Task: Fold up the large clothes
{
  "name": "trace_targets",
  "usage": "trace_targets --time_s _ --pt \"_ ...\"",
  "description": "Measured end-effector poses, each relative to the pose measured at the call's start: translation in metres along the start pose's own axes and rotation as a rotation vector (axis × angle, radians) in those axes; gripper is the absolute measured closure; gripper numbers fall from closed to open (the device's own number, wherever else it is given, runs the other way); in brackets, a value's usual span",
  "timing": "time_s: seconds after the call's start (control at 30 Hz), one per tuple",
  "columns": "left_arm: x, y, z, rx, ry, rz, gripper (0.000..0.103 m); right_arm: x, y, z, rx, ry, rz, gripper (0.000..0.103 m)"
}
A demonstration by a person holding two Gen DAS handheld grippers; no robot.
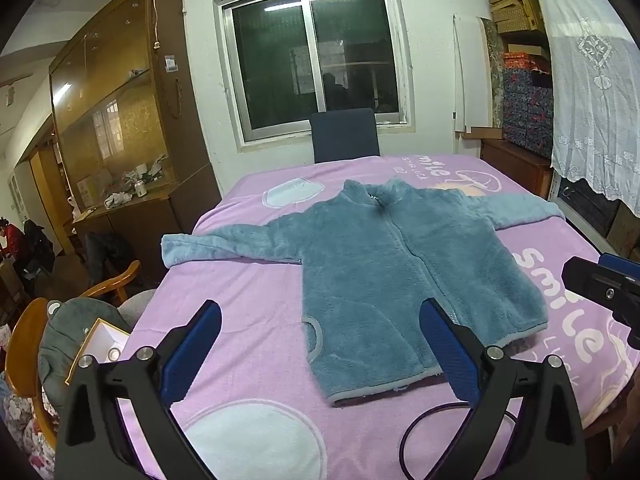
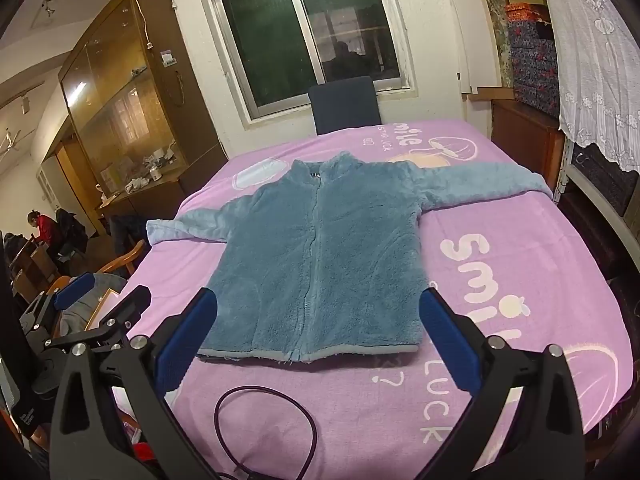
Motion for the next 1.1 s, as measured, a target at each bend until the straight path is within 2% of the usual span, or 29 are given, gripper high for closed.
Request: trace_targets --time_s 1.1 --pt "0.0038 0.0001 0.0076 -0.008 0.012 0.003 0.003 0.0025 -0.0030 0.0030 -0.005 0.008 0.010 0.004"
Point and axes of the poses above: each gripper's, at about its wrist camera, not at the fingertips, and z roughly the way its jaws point, y to its left, x to its underside, the point moved 2 cm from there along z, roughly the way its jaws point, and after that the axes turned 12 degrees about x, right-handed, at the moved point
